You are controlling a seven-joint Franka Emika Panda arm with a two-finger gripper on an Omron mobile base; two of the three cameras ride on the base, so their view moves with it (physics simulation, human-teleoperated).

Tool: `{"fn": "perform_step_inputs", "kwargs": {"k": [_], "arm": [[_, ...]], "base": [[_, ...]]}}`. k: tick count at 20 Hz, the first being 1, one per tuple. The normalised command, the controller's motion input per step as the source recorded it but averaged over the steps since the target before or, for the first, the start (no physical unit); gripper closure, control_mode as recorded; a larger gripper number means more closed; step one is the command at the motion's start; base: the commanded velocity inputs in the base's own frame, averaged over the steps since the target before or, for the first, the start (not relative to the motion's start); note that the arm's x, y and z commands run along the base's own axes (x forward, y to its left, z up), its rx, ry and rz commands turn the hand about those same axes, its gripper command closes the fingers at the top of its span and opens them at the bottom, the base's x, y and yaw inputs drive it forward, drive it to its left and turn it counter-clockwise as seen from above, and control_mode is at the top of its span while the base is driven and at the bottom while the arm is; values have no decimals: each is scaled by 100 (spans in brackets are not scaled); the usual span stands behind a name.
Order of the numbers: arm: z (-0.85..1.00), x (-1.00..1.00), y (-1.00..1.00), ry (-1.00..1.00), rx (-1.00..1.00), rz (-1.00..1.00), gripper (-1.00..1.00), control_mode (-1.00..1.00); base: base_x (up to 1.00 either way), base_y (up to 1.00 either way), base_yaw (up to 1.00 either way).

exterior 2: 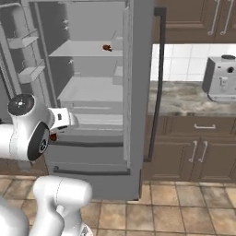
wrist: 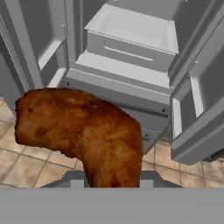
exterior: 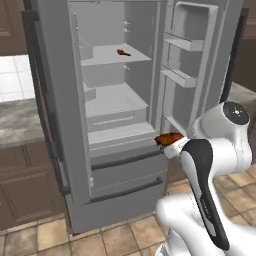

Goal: Place one cucumber and one chicken drumstick in each tupperware on the nearby counter, to pack two identical lunches.

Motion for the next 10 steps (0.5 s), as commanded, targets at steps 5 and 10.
{"fn": "perform_step_inputs", "kwargs": {"k": [5, 10], "arm": [[0, 0, 0, 0, 0, 0, 100, 100], [0, 0, 0, 0, 0, 0, 100, 100]], "base": [[-95, 42, -1], [-72, 100, -6]]}}
